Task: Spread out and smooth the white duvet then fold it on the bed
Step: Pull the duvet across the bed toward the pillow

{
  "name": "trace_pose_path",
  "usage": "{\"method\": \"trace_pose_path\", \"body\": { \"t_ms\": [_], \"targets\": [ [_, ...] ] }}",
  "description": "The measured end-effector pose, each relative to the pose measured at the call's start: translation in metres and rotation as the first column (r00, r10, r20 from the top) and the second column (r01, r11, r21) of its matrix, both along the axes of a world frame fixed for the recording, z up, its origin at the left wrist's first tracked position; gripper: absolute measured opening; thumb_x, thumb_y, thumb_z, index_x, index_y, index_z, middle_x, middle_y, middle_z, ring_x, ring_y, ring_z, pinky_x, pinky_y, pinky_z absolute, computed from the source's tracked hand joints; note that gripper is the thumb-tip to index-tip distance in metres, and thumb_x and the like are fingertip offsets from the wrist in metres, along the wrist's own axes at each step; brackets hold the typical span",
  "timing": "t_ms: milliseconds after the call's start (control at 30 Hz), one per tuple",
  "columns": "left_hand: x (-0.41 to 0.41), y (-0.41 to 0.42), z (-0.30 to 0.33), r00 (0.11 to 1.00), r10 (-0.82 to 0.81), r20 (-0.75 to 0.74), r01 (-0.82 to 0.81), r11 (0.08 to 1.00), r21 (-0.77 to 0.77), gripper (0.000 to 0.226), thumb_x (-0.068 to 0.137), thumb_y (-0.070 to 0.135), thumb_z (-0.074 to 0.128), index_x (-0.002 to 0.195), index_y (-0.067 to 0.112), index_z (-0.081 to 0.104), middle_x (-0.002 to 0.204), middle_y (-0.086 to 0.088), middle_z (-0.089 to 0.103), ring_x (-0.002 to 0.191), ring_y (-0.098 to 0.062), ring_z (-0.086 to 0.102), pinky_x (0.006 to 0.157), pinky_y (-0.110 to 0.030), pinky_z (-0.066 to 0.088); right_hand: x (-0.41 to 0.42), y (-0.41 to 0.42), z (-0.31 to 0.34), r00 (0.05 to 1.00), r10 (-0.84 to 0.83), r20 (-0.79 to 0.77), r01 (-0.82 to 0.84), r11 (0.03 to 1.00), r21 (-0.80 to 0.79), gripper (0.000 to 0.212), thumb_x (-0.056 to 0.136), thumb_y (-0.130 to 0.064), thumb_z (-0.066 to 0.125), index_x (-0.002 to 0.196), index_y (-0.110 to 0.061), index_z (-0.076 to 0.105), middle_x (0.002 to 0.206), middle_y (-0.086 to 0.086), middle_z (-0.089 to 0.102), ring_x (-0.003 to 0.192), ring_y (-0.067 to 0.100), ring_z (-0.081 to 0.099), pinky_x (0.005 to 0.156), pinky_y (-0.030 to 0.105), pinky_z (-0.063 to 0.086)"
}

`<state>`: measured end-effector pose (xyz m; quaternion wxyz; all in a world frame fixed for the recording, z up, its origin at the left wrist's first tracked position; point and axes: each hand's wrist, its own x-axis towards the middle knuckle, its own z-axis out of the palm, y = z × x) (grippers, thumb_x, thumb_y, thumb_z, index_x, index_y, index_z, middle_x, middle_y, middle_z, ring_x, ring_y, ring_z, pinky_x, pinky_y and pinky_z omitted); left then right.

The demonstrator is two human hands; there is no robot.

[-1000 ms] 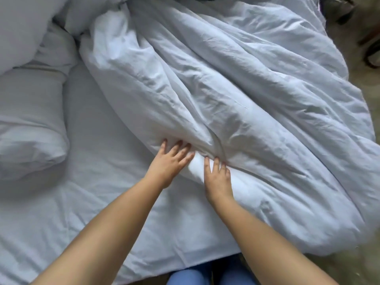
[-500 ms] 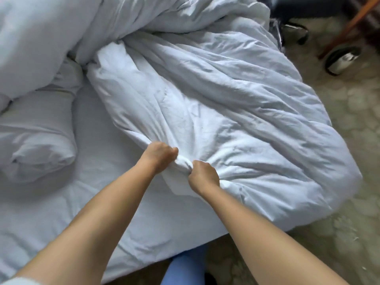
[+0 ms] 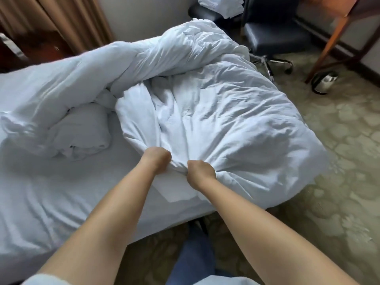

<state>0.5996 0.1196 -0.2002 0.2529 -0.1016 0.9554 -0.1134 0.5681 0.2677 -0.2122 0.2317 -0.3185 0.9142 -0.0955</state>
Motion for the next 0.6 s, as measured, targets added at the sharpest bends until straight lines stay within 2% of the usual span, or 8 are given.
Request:
{"method": "trace_pose_path", "body": {
  "t_ms": [133, 233, 367, 500, 600],
  "targets": [
    [0.044, 0.039, -0.004, 0.999, 0.013, -0.038, -0.013, 1.000, -0.002, 0.029, 0.087, 0.006, 0.044, 0.107, 0.011, 0.064, 0.114, -0.010, 0.064, 0.106, -0.032, 0.060, 0.083, -0.032, 0.045, 0.037, 0.036, -0.007, 0.999, 0.025, -0.048, -0.024, 0.999, 0.026, 0.029, 0.090, -0.003, 0.037, 0.112, -0.009, 0.055, 0.117, 0.014, 0.060, 0.107, 0.035, 0.057, 0.079, 0.034, 0.042],
    [0.074, 0.062, -0.003, 0.999, -0.010, -0.037, 0.010, 1.000, -0.001, 0.027, 0.087, 0.004, 0.044, 0.105, 0.010, 0.063, 0.113, -0.011, 0.063, 0.105, -0.032, 0.060, 0.081, -0.033, 0.044, 0.061, 0.054, -0.001, 0.993, 0.078, -0.085, -0.073, 0.995, 0.066, 0.030, 0.092, -0.006, 0.036, 0.115, -0.009, 0.056, 0.120, 0.013, 0.060, 0.109, 0.033, 0.057, 0.084, 0.035, 0.044],
    [0.091, 0.073, 0.022, 0.998, -0.010, -0.065, 0.012, 0.999, 0.032, 0.023, 0.087, 0.004, 0.045, 0.101, 0.009, 0.062, 0.111, -0.011, 0.062, 0.104, -0.031, 0.059, 0.080, -0.033, 0.044, 0.072, 0.065, 0.032, 0.984, 0.116, -0.137, -0.102, 0.989, 0.105, 0.031, 0.093, -0.005, 0.035, 0.114, -0.009, 0.058, 0.120, 0.012, 0.059, 0.109, 0.032, 0.057, 0.082, 0.035, 0.043],
    [0.100, 0.068, 0.056, 0.990, -0.029, -0.139, 0.038, 0.997, 0.065, 0.021, 0.085, 0.006, 0.049, 0.100, 0.006, 0.063, 0.109, -0.015, 0.062, 0.103, -0.033, 0.060, 0.082, -0.033, 0.046, 0.084, 0.064, 0.074, 0.971, 0.082, -0.224, -0.059, 0.992, 0.107, 0.034, 0.092, -0.004, 0.035, 0.116, -0.009, 0.059, 0.121, 0.013, 0.059, 0.110, 0.032, 0.057, 0.081, 0.034, 0.042],
    [0.121, 0.057, 0.072, 0.991, -0.048, -0.128, 0.056, 0.997, 0.060, 0.019, 0.084, 0.007, 0.050, 0.098, 0.007, 0.063, 0.106, -0.014, 0.063, 0.101, -0.033, 0.060, 0.082, -0.034, 0.047, 0.111, 0.057, 0.082, 0.970, 0.072, -0.233, -0.047, 0.992, 0.114, 0.032, 0.091, -0.004, 0.037, 0.113, -0.010, 0.059, 0.119, 0.012, 0.060, 0.108, 0.032, 0.058, 0.075, 0.032, 0.039]
  ]
}}
